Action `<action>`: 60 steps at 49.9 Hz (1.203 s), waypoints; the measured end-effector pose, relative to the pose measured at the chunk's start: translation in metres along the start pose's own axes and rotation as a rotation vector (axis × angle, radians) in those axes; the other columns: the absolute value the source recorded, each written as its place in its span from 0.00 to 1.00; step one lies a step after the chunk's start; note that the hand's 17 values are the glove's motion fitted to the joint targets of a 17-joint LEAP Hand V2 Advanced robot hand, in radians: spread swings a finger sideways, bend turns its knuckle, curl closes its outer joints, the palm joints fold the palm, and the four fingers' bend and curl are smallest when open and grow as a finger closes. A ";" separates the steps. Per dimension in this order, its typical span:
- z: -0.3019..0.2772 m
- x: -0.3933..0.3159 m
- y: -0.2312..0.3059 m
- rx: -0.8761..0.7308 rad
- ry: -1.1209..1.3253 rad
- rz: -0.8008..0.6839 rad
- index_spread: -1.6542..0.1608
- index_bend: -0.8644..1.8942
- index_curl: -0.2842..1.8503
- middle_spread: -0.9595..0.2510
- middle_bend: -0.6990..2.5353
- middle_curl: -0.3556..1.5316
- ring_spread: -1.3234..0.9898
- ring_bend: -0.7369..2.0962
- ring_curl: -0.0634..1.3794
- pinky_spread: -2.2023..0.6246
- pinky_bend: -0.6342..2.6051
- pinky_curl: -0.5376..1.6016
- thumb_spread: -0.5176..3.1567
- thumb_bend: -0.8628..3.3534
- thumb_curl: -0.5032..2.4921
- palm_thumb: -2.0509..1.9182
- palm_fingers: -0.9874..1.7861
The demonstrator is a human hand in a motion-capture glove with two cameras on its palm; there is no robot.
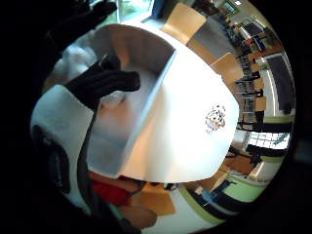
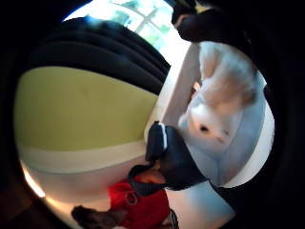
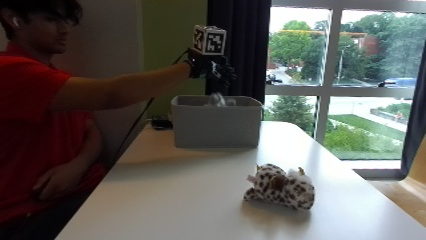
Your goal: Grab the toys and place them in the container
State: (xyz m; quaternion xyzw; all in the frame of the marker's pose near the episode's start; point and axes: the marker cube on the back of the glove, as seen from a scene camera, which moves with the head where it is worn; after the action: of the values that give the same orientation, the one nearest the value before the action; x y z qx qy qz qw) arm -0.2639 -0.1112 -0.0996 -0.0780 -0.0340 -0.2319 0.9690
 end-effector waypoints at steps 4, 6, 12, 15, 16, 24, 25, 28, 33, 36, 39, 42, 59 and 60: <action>-0.004 0.020 0.008 0.028 0.019 0.018 0.63 0.35 0.54 0.66 0.28 0.40 0.51 0.46 0.29 0.71 0.59 0.48 0.41 0.19 0.43 0.53 0.35; -0.007 0.034 0.013 0.075 0.031 0.040 0.63 0.35 0.52 0.68 0.28 0.40 0.52 0.45 0.27 0.73 0.59 0.47 0.42 0.19 0.42 0.52 0.34; -0.013 0.087 0.030 0.170 0.057 0.134 0.63 0.36 0.48 0.70 0.28 0.40 0.55 0.43 0.24 0.75 0.58 0.45 0.45 0.20 0.39 0.51 0.34; -0.010 0.124 0.045 0.159 0.075 0.192 0.64 0.37 0.46 0.70 0.28 0.40 0.55 0.43 0.24 0.76 0.57 0.45 0.45 0.20 0.37 0.51 0.35; -0.009 0.136 0.049 0.151 0.082 0.213 0.64 0.37 0.46 0.70 0.28 0.40 0.55 0.43 0.24 0.76 0.57 0.44 0.45 0.20 0.37 0.51 0.35; 0.005 0.209 0.079 0.126 0.115 0.342 0.64 0.38 0.44 0.70 0.28 0.40 0.56 0.41 0.23 0.78 0.55 0.43 0.46 0.20 0.34 0.51 0.37; 0.007 0.218 0.082 0.129 0.126 0.363 0.64 0.39 0.44 0.69 0.28 0.40 0.55 0.41 0.23 0.78 0.55 0.43 0.47 0.20 0.34 0.51 0.37; 0.014 0.251 0.092 0.134 0.147 0.458 0.64 0.39 0.43 0.69 0.28 0.40 0.55 0.41 0.23 0.78 0.54 0.42 0.47 0.20 0.33 0.52 0.37; 0.024 0.312 0.107 0.110 0.174 0.627 0.64 0.39 0.43 0.68 0.28 0.39 0.54 0.40 0.23 0.78 0.52 0.41 0.47 0.20 0.32 0.52 0.37; 0.027 0.331 0.108 0.109 0.169 0.665 0.64 0.39 0.43 0.68 0.27 0.39 0.54 0.40 0.23 0.78 0.52 0.41 0.48 0.20 0.32 0.52 0.36; 0.030 0.346 0.106 0.115 0.145 0.691 0.64 0.40 0.42 0.68 0.27 0.39 0.54 0.39 0.22 0.78 0.51 0.41 0.48 0.20 0.31 0.52 0.36; 0.033 0.362 0.103 0.112 0.128 0.722 0.64 0.40 0.42 0.68 0.27 0.39 0.54 0.39 0.22 0.79 0.51 0.40 0.48 0.20 0.31 0.52 0.36; 0.061 0.424 0.077 0.048 0.217 0.814 0.65 0.38 0.39 0.69 0.27 0.37 0.54 0.37 0.22 0.79 0.50 0.40 0.47 0.20 0.29 0.51 0.35; 0.063 0.427 0.076 0.042 0.223 0.815 0.66 0.38 0.39 0.69 0.26 0.37 0.55 0.37 0.22 0.79 0.50 0.40 0.47 0.20 0.29 0.51 0.35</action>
State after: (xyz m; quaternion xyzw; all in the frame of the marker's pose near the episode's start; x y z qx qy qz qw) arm 0.1487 -0.2233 -0.0047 -0.0400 0.1000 0.1637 0.9806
